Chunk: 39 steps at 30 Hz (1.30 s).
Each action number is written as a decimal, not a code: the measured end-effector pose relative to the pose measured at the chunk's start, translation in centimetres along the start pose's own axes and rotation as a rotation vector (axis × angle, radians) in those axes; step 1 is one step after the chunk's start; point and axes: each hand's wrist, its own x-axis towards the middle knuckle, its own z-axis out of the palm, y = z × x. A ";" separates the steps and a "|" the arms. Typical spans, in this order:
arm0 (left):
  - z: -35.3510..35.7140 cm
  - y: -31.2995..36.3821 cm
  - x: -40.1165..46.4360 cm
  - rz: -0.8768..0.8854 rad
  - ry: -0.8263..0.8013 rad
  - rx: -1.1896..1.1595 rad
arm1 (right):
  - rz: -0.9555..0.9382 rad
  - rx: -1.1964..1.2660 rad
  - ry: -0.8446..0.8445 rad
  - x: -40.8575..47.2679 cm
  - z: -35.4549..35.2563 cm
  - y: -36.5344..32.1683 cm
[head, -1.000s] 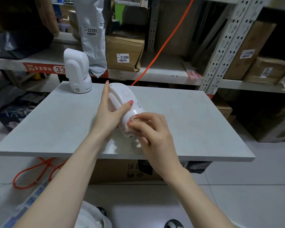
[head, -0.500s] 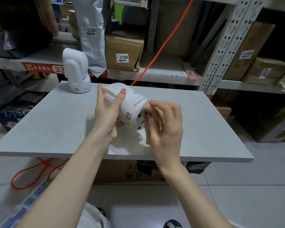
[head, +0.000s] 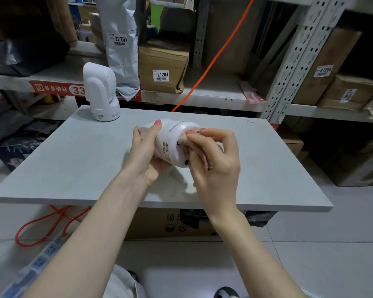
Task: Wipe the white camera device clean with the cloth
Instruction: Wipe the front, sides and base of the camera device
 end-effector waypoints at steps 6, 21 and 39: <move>-0.1 0.2 -0.2 0.021 0.005 0.062 | -0.006 -0.118 0.002 0.8 -0.9 1.4; -0.1 0.7 -0.4 0.008 0.049 0.042 | -0.059 -0.288 0.017 0.7 -0.5 1.3; 0.8 0.1 -0.8 0.049 0.013 0.077 | 0.028 -0.082 0.055 1.5 -2.1 1.9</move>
